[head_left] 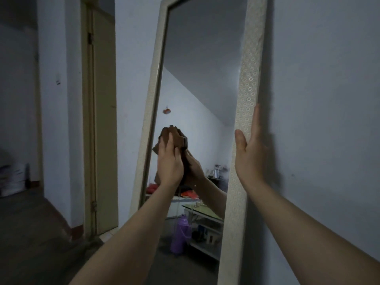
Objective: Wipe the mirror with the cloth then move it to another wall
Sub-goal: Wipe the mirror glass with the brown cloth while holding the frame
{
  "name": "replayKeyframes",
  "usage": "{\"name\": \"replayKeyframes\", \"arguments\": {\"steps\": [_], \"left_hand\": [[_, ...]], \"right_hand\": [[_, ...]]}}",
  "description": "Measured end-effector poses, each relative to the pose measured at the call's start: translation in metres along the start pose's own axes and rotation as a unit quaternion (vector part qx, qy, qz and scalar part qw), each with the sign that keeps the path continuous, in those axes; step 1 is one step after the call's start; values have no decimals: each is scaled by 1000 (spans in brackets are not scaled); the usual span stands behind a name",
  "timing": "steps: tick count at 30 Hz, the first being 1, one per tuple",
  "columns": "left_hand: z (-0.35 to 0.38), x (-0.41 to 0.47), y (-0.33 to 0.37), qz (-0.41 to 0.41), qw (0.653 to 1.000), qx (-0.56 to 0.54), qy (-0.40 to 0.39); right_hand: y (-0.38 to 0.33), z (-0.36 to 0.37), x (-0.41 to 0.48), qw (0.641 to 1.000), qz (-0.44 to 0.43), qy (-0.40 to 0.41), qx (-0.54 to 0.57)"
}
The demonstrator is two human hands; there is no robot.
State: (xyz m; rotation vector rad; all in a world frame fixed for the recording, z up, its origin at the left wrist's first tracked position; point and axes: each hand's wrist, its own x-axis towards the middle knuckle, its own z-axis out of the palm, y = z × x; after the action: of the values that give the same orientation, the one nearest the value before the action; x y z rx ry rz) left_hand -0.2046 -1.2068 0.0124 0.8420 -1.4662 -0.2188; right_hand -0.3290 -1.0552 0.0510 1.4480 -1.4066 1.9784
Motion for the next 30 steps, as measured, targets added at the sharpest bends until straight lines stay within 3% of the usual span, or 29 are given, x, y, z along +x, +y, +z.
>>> {"name": "replayKeyframes", "arguments": {"steps": [8,13,16,21,23,26,30], "left_hand": [[18,-87,65,157,983,-33,-92],[15,-81,51,206,971,-30,-113],[4,-61,27,148,985,-19,-81],[-12,-49,-8,-46,999,-27,-9],[-8,-60,-3,-69,997,-18,-8],[6,-95,20,10,999,23,-38],[18,-117,50,158,984,-6,-84]], "right_hand": [[22,3,-52,996,67,6,52],[28,3,-62,996,69,8,59],[29,1,-62,997,68,2,45],[31,-2,-62,997,65,-5,37],[31,-2,-63,998,61,-2,31],[31,-3,-63,998,57,0,35],[30,-1,-71,996,69,2,64]]}}
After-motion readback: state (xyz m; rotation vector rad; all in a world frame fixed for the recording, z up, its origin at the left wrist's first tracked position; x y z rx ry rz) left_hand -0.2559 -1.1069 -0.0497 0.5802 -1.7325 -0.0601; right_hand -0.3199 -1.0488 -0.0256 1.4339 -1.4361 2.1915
